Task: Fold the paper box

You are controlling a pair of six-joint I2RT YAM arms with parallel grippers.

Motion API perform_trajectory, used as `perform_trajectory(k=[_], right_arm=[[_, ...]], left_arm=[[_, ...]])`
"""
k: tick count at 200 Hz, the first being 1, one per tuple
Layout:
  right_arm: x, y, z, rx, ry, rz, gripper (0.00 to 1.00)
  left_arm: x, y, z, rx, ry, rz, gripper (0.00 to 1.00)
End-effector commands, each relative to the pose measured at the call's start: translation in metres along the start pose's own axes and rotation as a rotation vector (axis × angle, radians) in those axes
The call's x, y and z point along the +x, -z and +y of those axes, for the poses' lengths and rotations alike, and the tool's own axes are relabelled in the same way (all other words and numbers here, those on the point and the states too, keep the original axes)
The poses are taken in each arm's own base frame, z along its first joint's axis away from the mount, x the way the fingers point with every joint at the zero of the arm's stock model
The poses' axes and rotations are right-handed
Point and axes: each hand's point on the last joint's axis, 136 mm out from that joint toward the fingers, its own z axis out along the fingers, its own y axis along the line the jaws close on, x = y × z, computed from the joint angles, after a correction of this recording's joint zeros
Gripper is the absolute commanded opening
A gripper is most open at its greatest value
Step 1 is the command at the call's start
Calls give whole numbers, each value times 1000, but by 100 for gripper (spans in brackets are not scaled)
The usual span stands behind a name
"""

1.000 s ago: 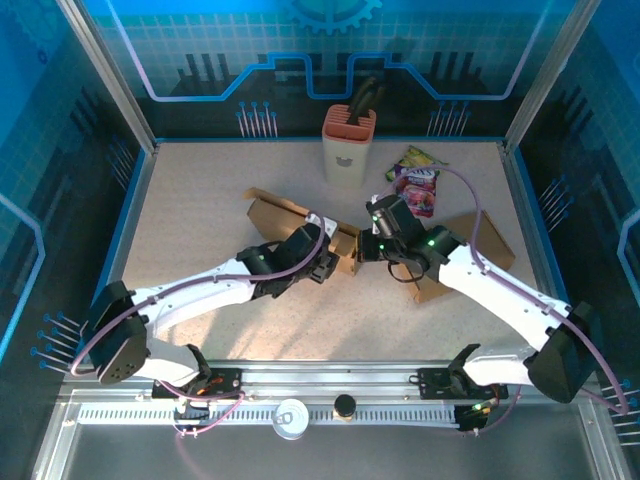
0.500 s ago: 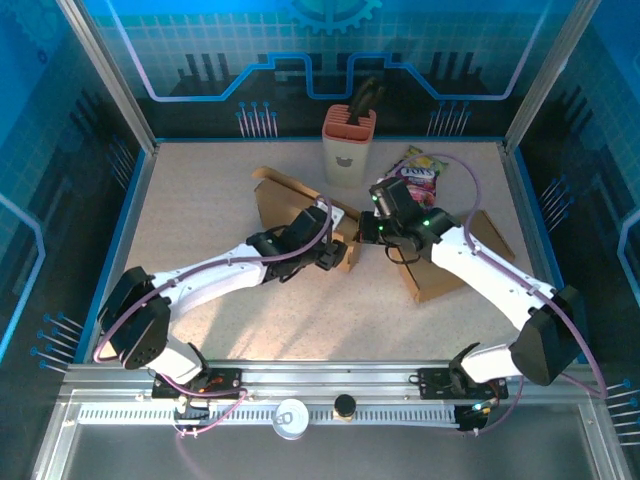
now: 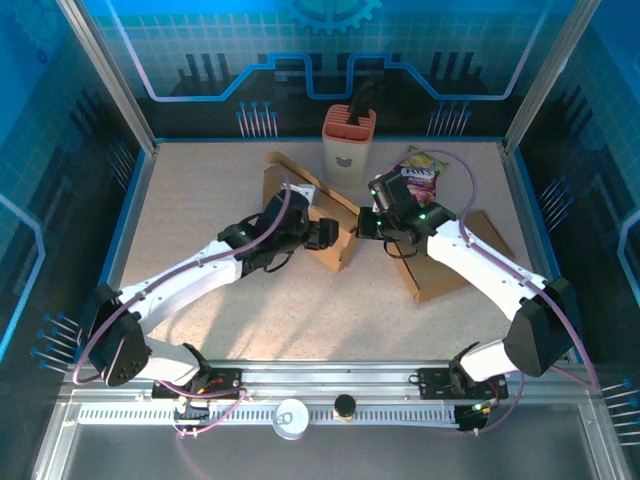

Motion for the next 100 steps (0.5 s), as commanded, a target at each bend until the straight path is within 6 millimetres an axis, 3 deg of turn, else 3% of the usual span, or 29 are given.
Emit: perform_trajectory(k=[1, 38, 50, 71, 100], right_arm=[[2, 0, 1, -11, 18, 22, 0], [2, 2, 4, -6, 48, 7, 0], [1, 1, 5, -4, 54, 2, 0], [1, 0, 9, -3, 70, -5, 0], [2, 1, 14, 1, 96, -16, 0]], left_arm=[[-20, 16, 20, -93, 254, -42, 74], [-41, 28, 54, -202, 513, -80, 81], [-50, 32, 60, -240, 557, -94, 91], [-58, 29, 60, -228, 648, -72, 93], [-60, 28, 75, -310, 808, -33, 98]])
